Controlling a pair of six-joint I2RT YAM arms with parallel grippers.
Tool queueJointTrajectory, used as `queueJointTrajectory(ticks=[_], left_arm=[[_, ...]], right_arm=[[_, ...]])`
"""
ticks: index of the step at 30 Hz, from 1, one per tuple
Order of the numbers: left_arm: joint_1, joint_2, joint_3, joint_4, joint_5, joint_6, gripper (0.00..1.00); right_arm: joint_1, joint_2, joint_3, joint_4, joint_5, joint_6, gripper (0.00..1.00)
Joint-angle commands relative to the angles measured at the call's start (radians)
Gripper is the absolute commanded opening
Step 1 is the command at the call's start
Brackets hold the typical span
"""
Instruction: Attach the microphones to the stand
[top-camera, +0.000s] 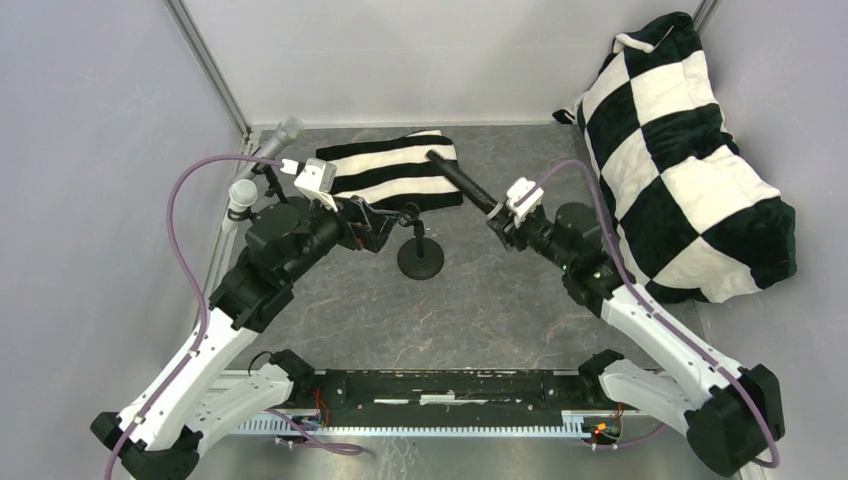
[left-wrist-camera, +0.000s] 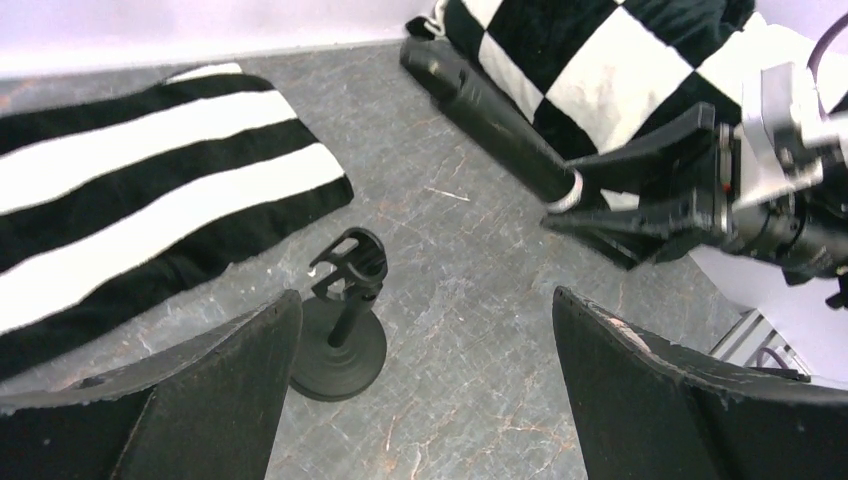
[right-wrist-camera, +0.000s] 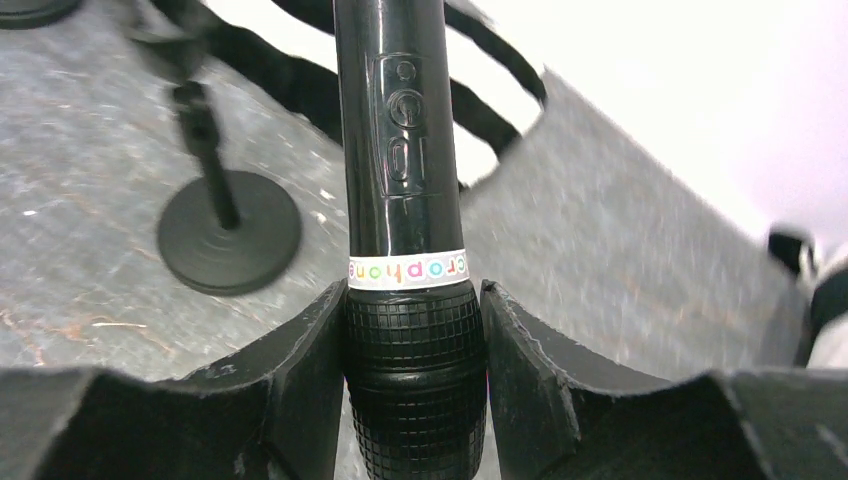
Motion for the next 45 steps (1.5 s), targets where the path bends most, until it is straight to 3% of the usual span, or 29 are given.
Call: queueJointTrajectory(ticks=[1,11,22,40,45], left_arm=[[0.004,0.002,0.128,-0.069,0.046,0.128,1.0],[0.004,0.075,0.331,-0.214,0.177,0.306,1.0],[0.003,0.238,0.414,-0.385,0.457,0.467,1.0],[-0.009,0.324,0.395,-0.464,0.509,0.572,0.86],[-0.02,0.358,0.417,-0.49,0.507,0.586,0.76]], right_arm=[[0.127,-0.089,-0.057,0.193,0.065,-0.212,0.0],[0.354,-0.078,-0.027,0.143,0.17,-0.659,0.0],[0.536,-0.109,-0.064,0.266,0.181,-1.064,0.0],[0.558,-0.076,0.037,0.226,0.064,-1.302,0.0],[0.56,-0.059,0.052,0.22,0.064,-1.349,0.01]])
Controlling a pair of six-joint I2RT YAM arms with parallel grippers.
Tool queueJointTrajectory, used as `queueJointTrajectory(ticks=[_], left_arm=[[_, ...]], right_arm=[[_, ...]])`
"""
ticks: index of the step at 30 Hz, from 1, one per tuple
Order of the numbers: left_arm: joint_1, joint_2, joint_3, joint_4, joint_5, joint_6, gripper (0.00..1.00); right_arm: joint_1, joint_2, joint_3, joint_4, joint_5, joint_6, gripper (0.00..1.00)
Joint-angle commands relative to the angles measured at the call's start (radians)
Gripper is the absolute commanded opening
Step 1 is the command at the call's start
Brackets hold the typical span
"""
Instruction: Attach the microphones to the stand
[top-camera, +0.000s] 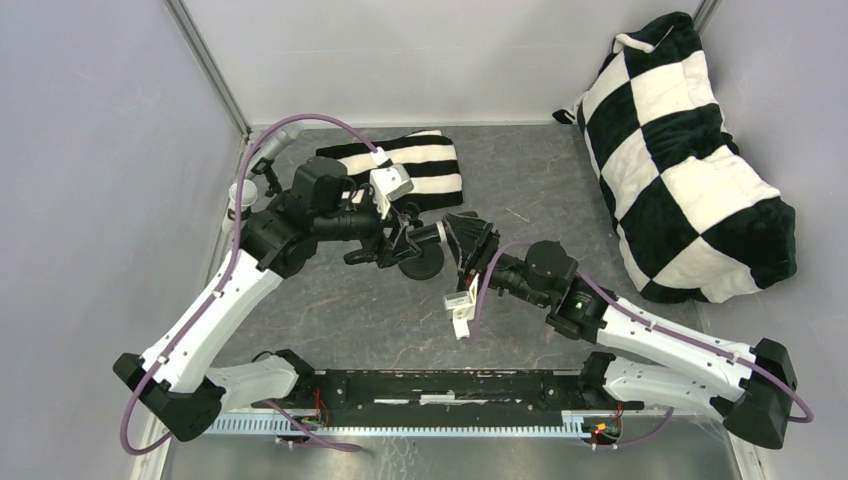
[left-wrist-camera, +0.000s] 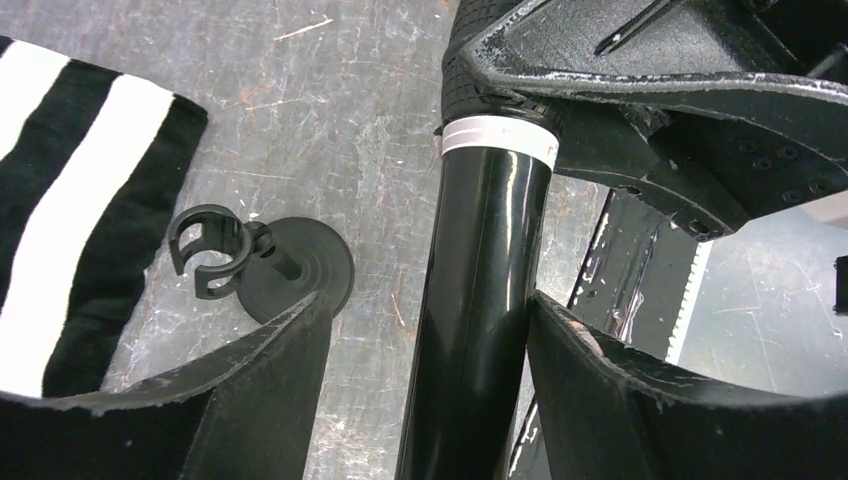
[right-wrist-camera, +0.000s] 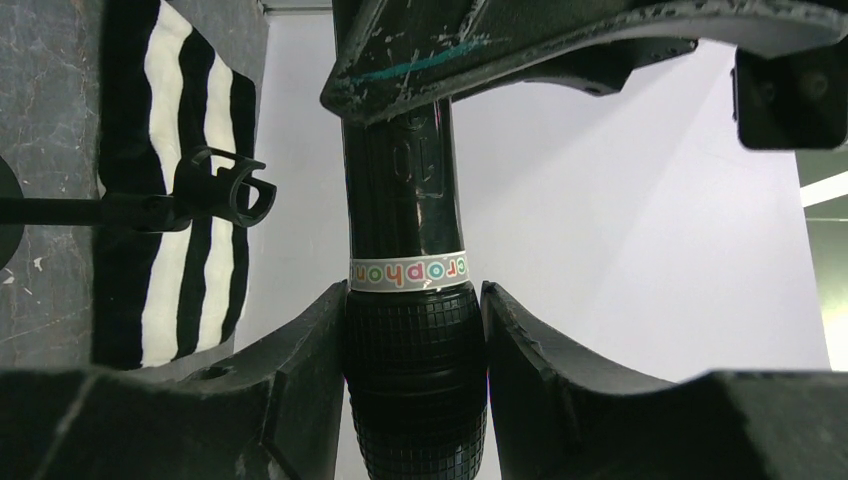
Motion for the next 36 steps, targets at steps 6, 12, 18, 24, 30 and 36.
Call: queueJointTrajectory(ticks=[6,12,18,24,30,36], left_arm=[[-0.018,0.037,0.04,-0.026,0.011,0.065,0.67],[-0.021,0.044,0.037,-0.026,0.007,0.069,0.51],[-0.021,0.042,0.036,-0.026,-0.005,0.078,0.16],[-0.021,0.034,0.026,-0.007,-0.054,0.072,0.02],[-0.021,-0.016,-0.031,0.088,-0.105,0.039,0.02],[-0.022,-0.098,-0.124,0.228,-0.157,-0.018,0.02]], right_arm=[[0.009,0.035,0.088,0.043,-0.017,-0.123,0.03],[0.009,0.048,0.109,0.043,-0.019,-0.138,0.05],[0.009,0.049,0.113,0.017,-0.018,-0.134,0.24],[0.01,0.006,0.099,0.019,-0.034,-0.097,0.58],[0.01,-0.111,0.021,0.033,-0.031,-0.017,0.67],[0.01,-0.262,-0.114,0.186,0.013,0.279,0.67]])
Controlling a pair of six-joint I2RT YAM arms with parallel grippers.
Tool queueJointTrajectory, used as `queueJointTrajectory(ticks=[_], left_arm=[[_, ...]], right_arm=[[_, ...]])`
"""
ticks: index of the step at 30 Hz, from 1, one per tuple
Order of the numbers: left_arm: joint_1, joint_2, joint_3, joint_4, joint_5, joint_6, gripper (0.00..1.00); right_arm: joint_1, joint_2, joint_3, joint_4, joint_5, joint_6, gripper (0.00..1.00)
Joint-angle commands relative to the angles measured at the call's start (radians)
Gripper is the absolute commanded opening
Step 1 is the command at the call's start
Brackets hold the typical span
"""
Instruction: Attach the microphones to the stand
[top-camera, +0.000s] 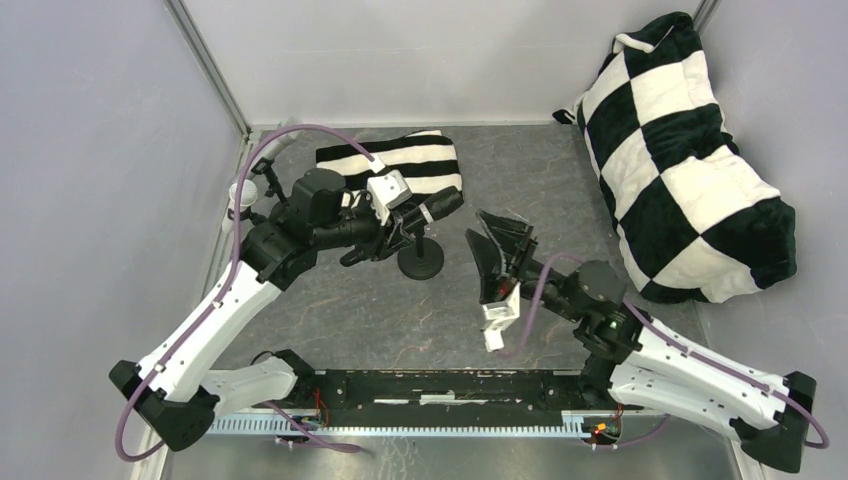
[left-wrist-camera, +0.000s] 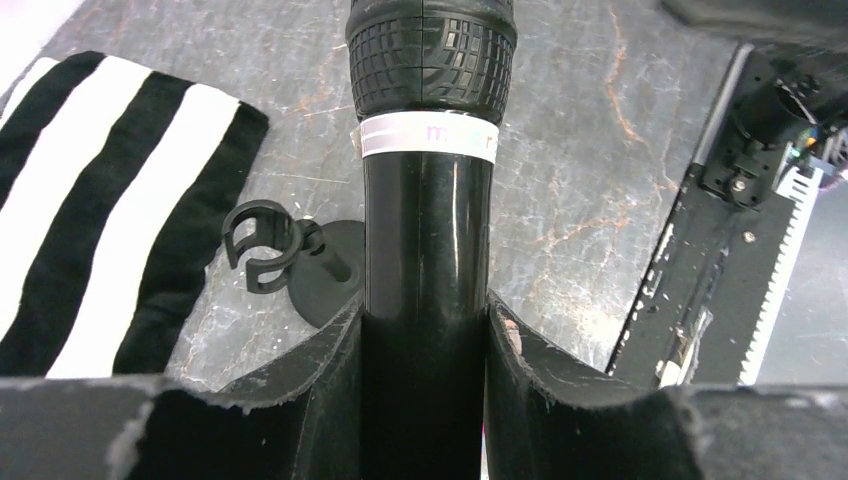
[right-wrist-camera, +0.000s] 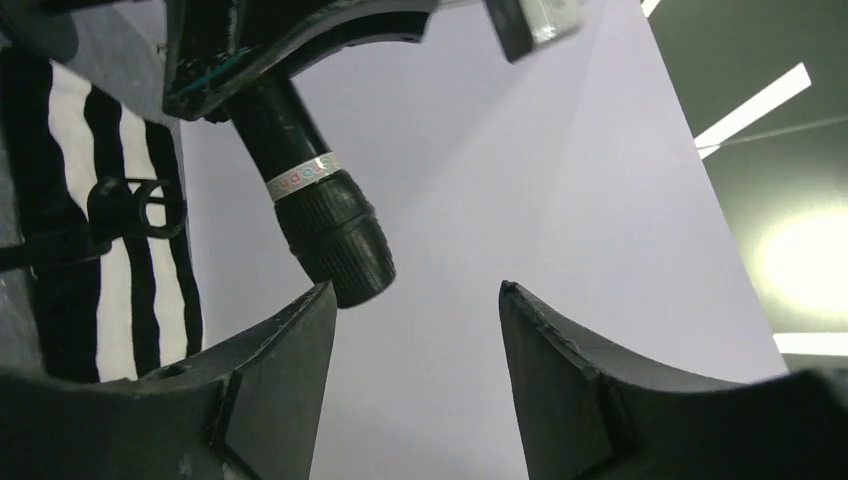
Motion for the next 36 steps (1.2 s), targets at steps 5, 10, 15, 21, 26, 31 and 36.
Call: queueJointTrajectory(ticks=[5,10,15,21,26,31,36], left_arm=[[0.001,-0.12,-0.127,0.271,-0.101,-0.126,0.02],[0.001,-0.18,-0.198,0.394,-0.107,-0.19,0.02],[0.001,-0.226,-0.248,0.506,-0.116,-0.26,0.02],[0.001,-0.24,-0.274,0.592,-0.085,-0.298,0.02],[0.001,-0.238,-0.284,0.634,-0.044,-0.31,0.02],[0.001,-0.235,-0.287,0.659,-0.014,-0.323,0.02],[0.001,-0.227,-0.289,0.691,0.006,-0.332,0.02]], right_arm=[[0.006,-0.134,-0.096,0.26,0.222,0.666,0.66],[0.007,-0.087,0.016,0.149,0.464,1.176,0.69],[0.006,-0.025,0.042,0.163,0.413,1.531,0.83],[0.006,0.056,0.069,0.34,0.352,1.819,0.85],[0.005,0.144,0.144,0.364,0.342,2.018,0.85],[0.005,0.22,0.164,0.42,0.32,2.169,0.83],[0.005,0.295,0.188,0.453,0.303,2.247,0.81]])
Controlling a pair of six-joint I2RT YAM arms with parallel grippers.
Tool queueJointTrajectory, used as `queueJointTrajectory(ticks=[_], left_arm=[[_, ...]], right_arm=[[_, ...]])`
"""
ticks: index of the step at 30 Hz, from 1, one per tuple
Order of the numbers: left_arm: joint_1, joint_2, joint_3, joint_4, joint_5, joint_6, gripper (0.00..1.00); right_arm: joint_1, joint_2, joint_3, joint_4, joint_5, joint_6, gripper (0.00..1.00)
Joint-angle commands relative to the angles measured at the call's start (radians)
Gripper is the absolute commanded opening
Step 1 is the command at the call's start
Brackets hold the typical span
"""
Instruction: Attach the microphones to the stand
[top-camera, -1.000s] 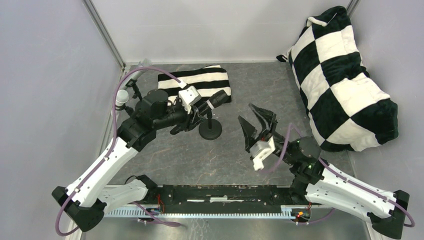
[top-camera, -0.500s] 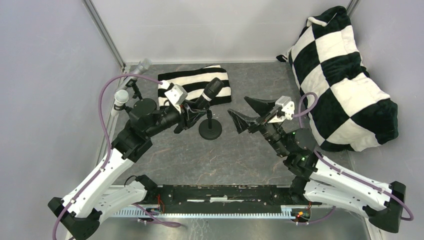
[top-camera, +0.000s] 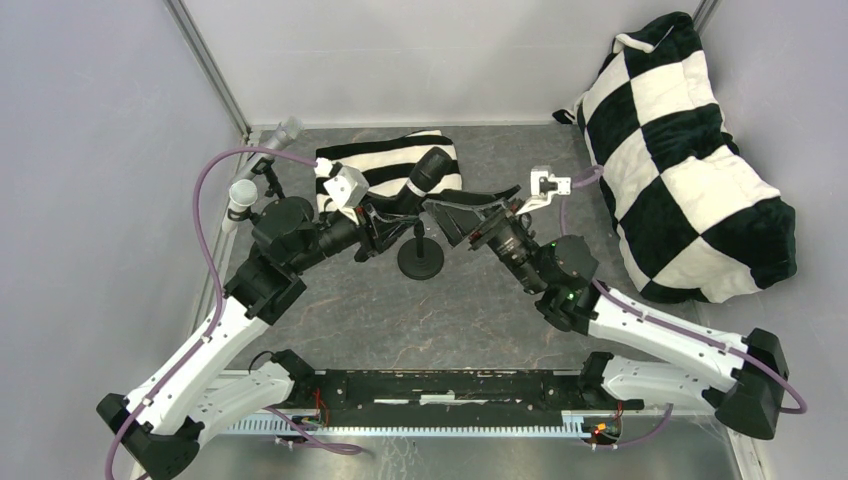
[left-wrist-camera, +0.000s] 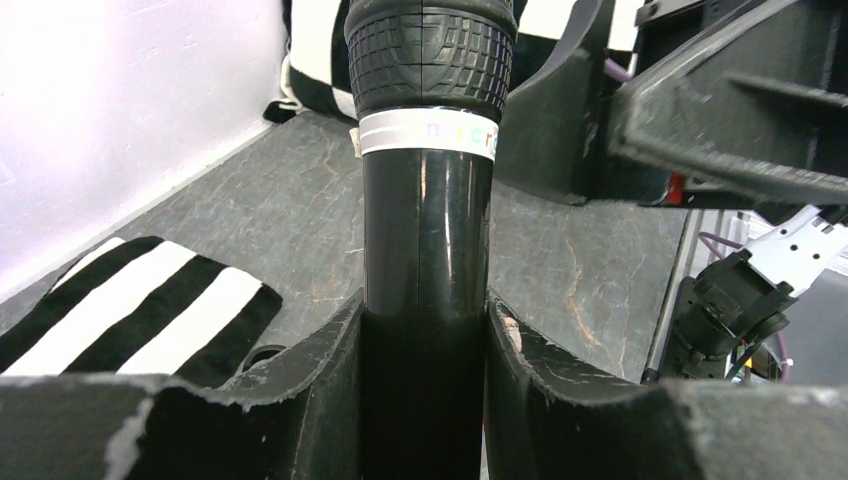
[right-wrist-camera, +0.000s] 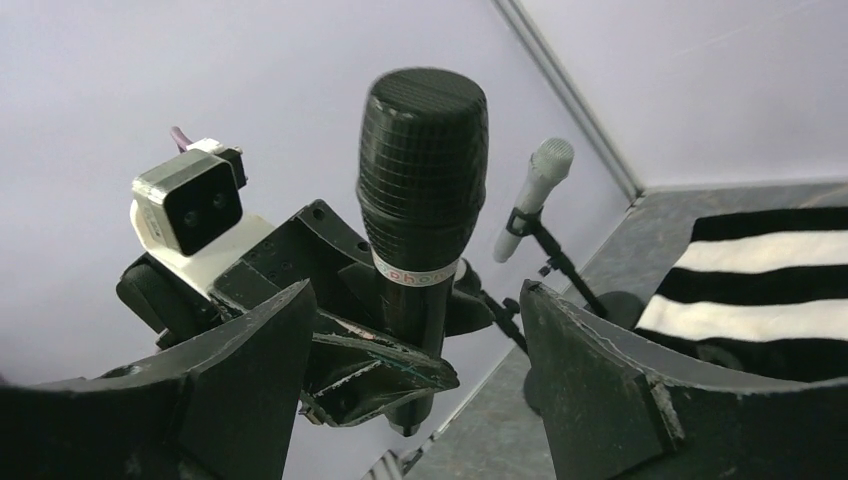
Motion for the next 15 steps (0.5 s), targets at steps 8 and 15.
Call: queueJointTrajectory(ticks=[8,15], left_arm=[[0.0,0.021,0.004,0.094,0.063,-0.048,0.02],[0.001,0.03,0.006,0.107,0.076,-0.054,0.02]], right_arm=[[0.002,0.156,0.142,0.094,-0.052,0.112,0.79],[0.002,0.222,0.173,0.107,-0.059,0.115,0.72]])
